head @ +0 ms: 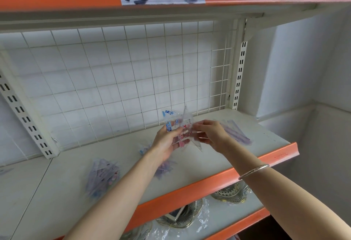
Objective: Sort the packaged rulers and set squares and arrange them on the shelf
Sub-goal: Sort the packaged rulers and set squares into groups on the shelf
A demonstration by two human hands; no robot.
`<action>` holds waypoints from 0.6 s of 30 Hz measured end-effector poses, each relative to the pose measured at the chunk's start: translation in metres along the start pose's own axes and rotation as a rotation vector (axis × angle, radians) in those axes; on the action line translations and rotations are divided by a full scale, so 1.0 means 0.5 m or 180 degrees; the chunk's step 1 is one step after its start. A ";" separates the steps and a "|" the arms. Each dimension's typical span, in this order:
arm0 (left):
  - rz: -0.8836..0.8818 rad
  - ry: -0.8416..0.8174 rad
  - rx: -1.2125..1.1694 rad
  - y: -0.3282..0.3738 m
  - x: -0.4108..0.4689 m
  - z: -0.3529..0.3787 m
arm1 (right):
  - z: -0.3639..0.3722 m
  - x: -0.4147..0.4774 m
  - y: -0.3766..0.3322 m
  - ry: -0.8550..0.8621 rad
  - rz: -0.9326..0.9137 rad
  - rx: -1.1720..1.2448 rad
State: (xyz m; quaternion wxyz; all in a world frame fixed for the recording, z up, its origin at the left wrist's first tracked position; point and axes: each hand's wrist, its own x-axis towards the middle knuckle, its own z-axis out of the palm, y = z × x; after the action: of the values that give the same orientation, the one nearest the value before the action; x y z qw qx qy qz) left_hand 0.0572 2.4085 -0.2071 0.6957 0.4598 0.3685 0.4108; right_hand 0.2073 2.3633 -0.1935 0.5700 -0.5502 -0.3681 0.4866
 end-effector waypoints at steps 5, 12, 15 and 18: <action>0.0016 0.0314 -0.0213 0.014 -0.016 -0.021 | 0.030 0.003 0.003 -0.0045 0.0055 -0.0058; 0.0047 0.0860 -0.0522 0.048 -0.044 -0.096 | 0.093 0.006 0.008 0.0100 0.0084 0.0198; 0.0207 0.1123 -0.0534 0.069 -0.060 -0.145 | 0.114 0.004 0.011 -0.0014 0.0196 0.0351; 0.0535 0.1572 -0.0421 0.088 -0.075 -0.194 | 0.139 -0.002 0.013 -0.0092 0.0203 0.0314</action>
State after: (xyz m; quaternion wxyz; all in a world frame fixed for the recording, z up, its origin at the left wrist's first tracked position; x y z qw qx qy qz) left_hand -0.0540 2.4177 -0.1901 0.5767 0.3282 0.4600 0.5900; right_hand 0.1398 2.3804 -0.1914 0.5752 -0.5259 -0.3342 0.5300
